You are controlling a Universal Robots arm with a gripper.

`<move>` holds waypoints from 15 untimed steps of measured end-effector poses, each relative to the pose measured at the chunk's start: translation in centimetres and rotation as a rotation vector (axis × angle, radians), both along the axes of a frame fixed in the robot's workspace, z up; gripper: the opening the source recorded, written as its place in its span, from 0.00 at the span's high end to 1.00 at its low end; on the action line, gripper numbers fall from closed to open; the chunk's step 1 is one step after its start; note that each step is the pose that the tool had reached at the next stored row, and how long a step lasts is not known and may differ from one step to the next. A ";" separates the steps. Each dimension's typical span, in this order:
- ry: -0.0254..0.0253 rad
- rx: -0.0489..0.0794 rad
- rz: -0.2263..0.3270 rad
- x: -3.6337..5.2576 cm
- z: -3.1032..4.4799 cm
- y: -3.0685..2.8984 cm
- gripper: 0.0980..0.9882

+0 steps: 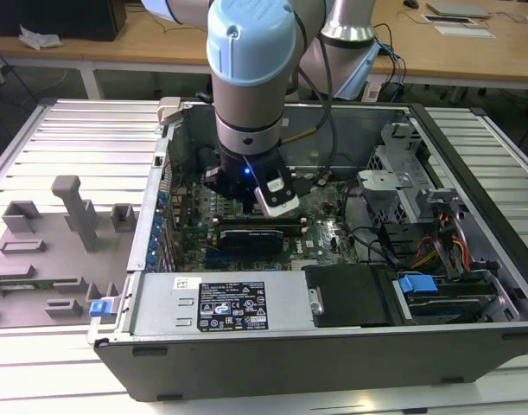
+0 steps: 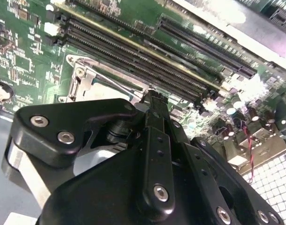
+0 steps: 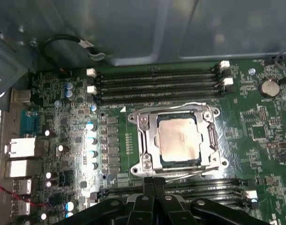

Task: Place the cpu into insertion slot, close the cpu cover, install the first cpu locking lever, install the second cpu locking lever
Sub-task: 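Install the second cpu locking lever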

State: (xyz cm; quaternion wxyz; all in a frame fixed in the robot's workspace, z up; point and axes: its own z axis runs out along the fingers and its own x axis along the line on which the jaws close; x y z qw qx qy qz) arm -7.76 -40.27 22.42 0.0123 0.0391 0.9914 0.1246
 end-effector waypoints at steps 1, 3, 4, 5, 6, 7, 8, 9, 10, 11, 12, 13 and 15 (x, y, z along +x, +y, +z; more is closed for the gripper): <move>-0.0003 0.012 0.000 0.00 -0.08 0.00 0.99; -0.0009 0.019 0.000 -0.01 -0.28 0.01 0.99; -0.0012 0.021 0.000 -0.01 -0.44 0.00 0.99; -0.0016 0.025 0.000 -0.03 -0.62 0.00 0.99; -0.0023 0.027 0.000 -0.06 -0.79 0.00 0.99; -0.0027 0.028 0.000 -0.10 -0.84 -0.01 0.99; -0.0032 0.028 0.000 -0.19 -0.88 -0.06 0.99; -0.0038 0.029 0.000 -0.32 -0.90 -0.14 0.99; -0.0048 0.030 0.000 -0.48 -0.96 -0.27 0.99; -0.0053 0.031 0.000 -0.57 -0.99 -0.42 0.99; -0.0057 0.032 0.000 -0.63 -1.01 -0.51 0.99; -0.0061 0.033 0.000 -0.68 -1.03 -0.58 0.99; -0.0072 0.036 0.000 -0.72 -1.12 -0.59 0.99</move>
